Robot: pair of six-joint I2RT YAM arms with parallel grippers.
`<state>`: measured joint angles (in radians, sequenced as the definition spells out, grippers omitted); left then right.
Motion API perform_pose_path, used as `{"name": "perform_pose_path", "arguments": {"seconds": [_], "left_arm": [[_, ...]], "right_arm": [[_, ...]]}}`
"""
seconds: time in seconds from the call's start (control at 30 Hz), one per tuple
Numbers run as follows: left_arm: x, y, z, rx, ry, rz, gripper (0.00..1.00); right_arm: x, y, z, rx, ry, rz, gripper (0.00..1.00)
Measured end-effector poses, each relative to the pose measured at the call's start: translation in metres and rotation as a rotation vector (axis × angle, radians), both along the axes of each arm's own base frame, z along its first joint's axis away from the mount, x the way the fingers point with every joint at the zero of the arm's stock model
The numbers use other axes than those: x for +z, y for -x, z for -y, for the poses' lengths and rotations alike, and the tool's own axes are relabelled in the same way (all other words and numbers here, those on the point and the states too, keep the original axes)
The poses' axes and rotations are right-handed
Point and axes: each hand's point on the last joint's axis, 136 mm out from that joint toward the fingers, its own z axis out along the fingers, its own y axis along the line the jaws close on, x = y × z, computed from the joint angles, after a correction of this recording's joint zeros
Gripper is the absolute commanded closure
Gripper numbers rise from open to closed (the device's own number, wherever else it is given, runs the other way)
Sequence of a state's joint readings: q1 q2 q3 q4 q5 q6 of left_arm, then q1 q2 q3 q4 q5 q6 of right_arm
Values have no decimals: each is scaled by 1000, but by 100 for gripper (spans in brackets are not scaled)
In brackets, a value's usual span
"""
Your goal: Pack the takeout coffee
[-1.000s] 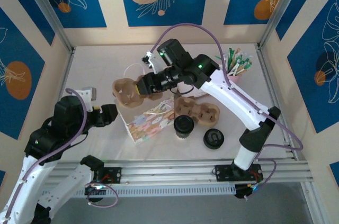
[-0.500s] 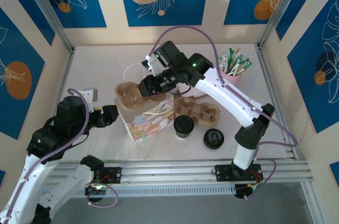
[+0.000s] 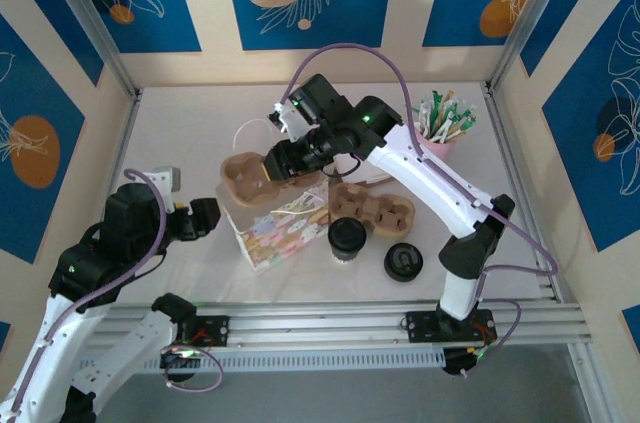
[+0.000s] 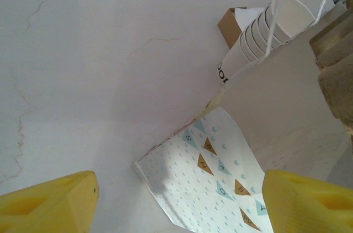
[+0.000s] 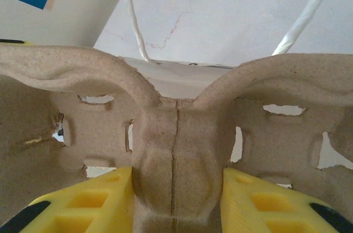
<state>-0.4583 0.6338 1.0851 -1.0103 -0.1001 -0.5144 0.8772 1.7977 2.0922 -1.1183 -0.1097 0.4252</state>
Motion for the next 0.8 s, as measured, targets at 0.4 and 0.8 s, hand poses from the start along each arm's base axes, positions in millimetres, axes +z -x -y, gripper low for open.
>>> {"name": "perform_pose_path", "arguments": {"seconds": [0.4,0.8], "left_arm": [[1,0,-13,50,-42,19,22],[1,-1,-19,71,-76,24,23]], "right_arm": [[-22,3,-6,26,93,5,59],[-30,4,-6,26,157,21,60]]}}
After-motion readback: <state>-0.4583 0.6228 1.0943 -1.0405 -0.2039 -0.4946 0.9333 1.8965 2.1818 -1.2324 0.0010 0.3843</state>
